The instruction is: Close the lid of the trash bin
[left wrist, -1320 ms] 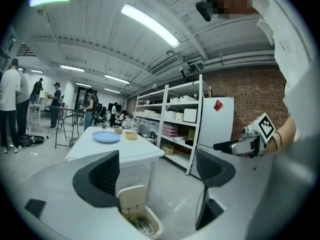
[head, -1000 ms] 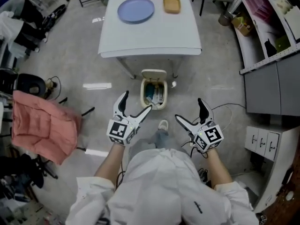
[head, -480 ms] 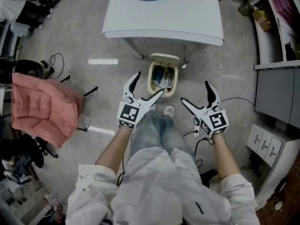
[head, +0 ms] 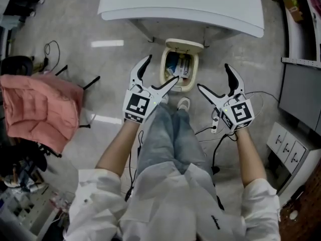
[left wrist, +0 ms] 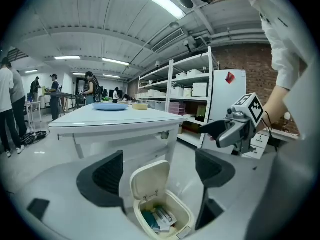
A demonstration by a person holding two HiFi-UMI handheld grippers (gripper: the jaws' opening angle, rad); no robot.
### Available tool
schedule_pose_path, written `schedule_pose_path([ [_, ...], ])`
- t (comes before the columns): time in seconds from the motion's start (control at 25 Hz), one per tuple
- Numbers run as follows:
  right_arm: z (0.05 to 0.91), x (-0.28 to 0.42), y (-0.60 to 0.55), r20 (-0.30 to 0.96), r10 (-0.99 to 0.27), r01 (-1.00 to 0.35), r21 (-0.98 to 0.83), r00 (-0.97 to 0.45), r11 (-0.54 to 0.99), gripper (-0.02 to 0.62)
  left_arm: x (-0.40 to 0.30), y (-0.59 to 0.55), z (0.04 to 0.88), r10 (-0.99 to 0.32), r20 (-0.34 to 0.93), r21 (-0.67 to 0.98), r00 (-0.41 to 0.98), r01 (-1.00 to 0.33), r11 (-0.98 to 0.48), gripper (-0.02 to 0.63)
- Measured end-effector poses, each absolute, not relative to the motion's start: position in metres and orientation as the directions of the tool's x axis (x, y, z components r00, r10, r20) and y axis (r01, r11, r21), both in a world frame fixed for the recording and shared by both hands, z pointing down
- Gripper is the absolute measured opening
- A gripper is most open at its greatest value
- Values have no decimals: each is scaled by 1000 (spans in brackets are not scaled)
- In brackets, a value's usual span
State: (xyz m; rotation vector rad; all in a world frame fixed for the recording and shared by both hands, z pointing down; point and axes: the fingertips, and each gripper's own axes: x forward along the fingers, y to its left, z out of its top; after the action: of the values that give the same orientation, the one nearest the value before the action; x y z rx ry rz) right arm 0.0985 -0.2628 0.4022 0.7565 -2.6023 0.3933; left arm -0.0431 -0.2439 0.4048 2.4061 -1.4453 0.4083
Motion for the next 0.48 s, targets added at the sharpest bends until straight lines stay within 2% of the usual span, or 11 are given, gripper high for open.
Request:
schedule_pose_path([
  [0.48, 529, 81, -304, 448, -473, -586, -152, -758, 796, 508, -55, -282, 529, -794, 381, 125, 473, -878, -463, 466],
])
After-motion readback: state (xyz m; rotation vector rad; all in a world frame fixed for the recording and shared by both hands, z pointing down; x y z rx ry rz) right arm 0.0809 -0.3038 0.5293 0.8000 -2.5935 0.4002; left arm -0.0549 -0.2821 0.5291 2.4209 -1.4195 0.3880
